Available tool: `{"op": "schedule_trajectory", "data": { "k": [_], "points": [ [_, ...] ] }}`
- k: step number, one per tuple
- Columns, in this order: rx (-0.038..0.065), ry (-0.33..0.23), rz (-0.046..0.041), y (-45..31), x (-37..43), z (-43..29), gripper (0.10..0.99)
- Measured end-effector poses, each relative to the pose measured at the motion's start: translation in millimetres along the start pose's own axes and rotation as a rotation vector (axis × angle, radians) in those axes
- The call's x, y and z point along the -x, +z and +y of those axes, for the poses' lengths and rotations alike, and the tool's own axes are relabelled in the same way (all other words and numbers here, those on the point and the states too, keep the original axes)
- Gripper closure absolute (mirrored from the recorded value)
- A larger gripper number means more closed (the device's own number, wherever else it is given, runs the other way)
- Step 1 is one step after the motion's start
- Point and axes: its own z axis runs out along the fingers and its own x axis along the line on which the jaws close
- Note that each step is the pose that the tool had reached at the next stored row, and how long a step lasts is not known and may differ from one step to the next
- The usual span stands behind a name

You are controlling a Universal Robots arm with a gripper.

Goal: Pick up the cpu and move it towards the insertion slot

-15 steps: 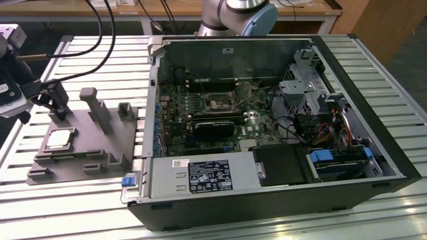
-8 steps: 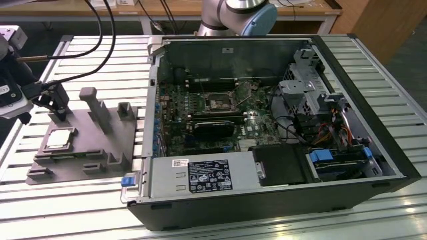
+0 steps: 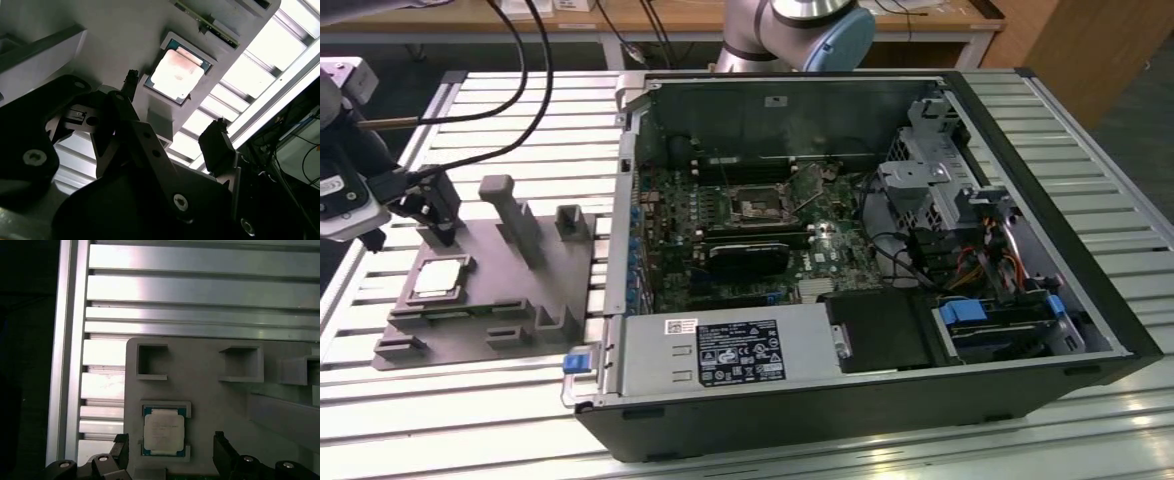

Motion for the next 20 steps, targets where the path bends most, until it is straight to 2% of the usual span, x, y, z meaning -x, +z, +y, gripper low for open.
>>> {"op": "schedule_trajectory", "data": {
  "k": [13,20],
  "points": [
    [0.0,0.0,0.0,13.8,0.0,-1.7,0.322],
    [0.0,0.0,0.0001,16.8,0.0,-2.3,0.322]
  ]
}}
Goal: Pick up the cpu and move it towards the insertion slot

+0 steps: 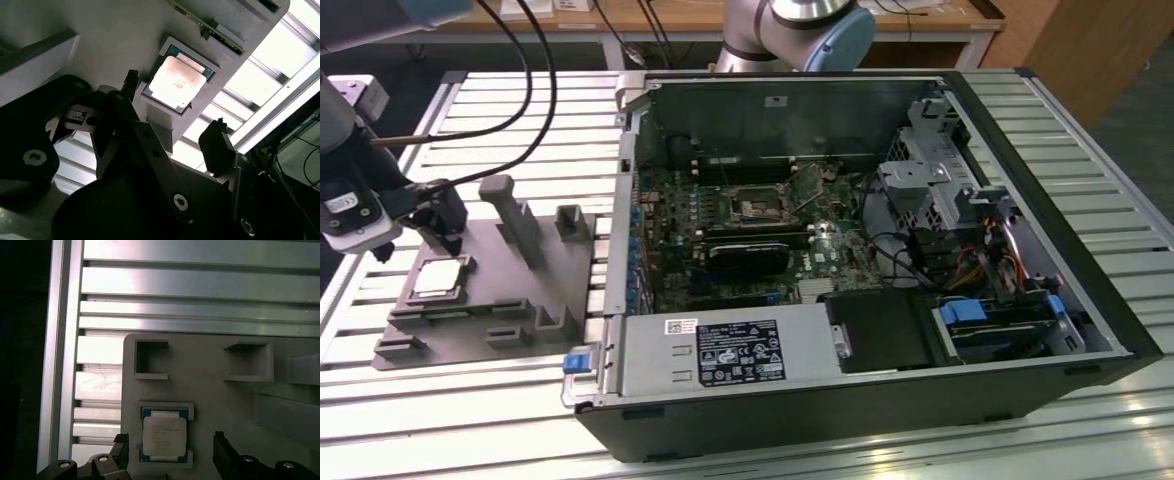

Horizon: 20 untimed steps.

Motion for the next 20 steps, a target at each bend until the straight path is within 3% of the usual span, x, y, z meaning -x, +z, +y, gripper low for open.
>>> {"op": "schedule_trajectory", "data": {
  "k": [12,16,20],
  "points": [
    [0.0,0.0,-0.0003,7.5,-0.1,-1.6,0.322],
    [-0.012,0.0,0.0001,12.2,-0.3,-1.9,0.322],
    [-0.014,0.0,0.0,18.7,-0.6,-2.3,0.322]
  ]
}}
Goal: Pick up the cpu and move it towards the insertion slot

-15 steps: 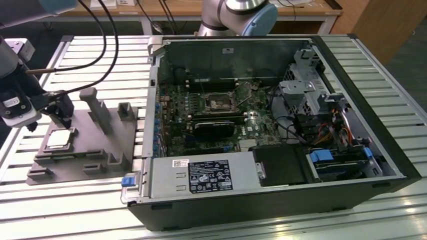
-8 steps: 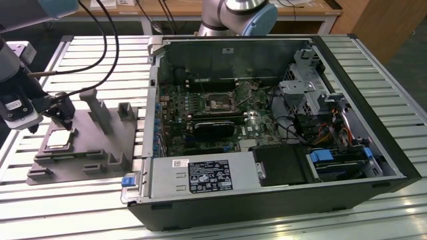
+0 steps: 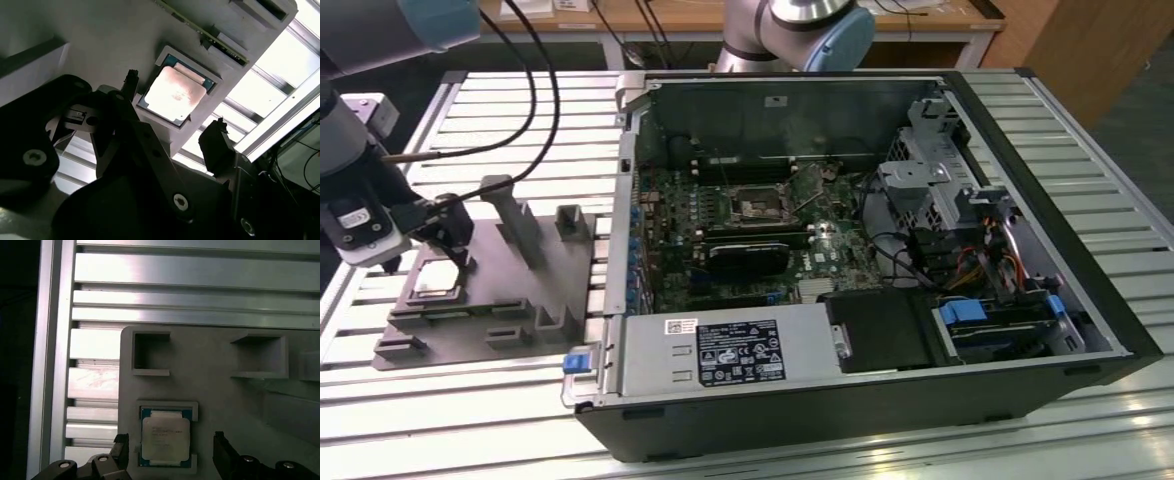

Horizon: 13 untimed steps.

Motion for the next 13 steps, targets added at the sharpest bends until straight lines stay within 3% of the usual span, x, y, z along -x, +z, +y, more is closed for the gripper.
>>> {"op": "schedule_trajectory", "data": {
  "k": [13],
  "points": [
    [-0.001,0.004,-0.0002,13.0,-0.5,-2.3,0.322]
  ]
}}
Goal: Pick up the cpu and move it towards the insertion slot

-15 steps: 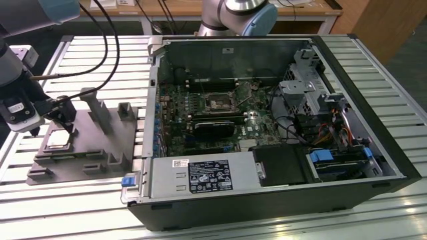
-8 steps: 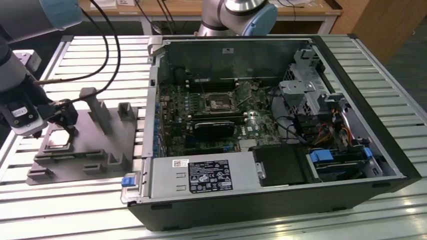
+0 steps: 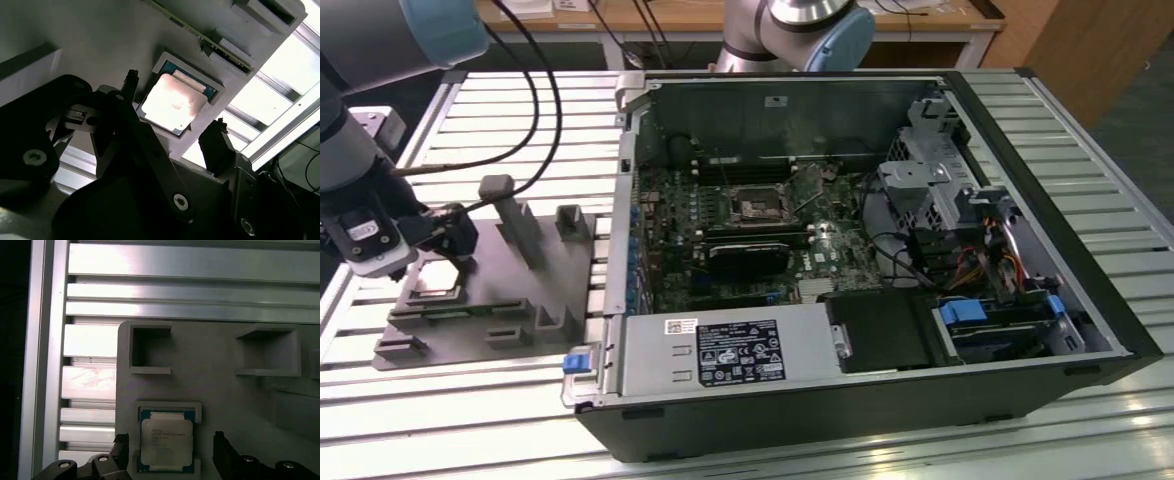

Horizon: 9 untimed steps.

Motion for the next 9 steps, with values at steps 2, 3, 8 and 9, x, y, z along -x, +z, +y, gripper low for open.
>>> {"op": "schedule_trajectory", "data": {
  "k": [2,3,8,9],
  "points": [
    [0.0,0.0,0.0,1.7,0.0,-0.2,0.322],
    [0.0,0.0,0.0001,2.3,0.0,-0.2,0.322],
    [0.0,0.002,-0.0001,3.6,-1.3,-0.2,0.333],
    [0.0,0.002,0.0,3.9,-1.7,-0.3,0.333]
  ]
}}
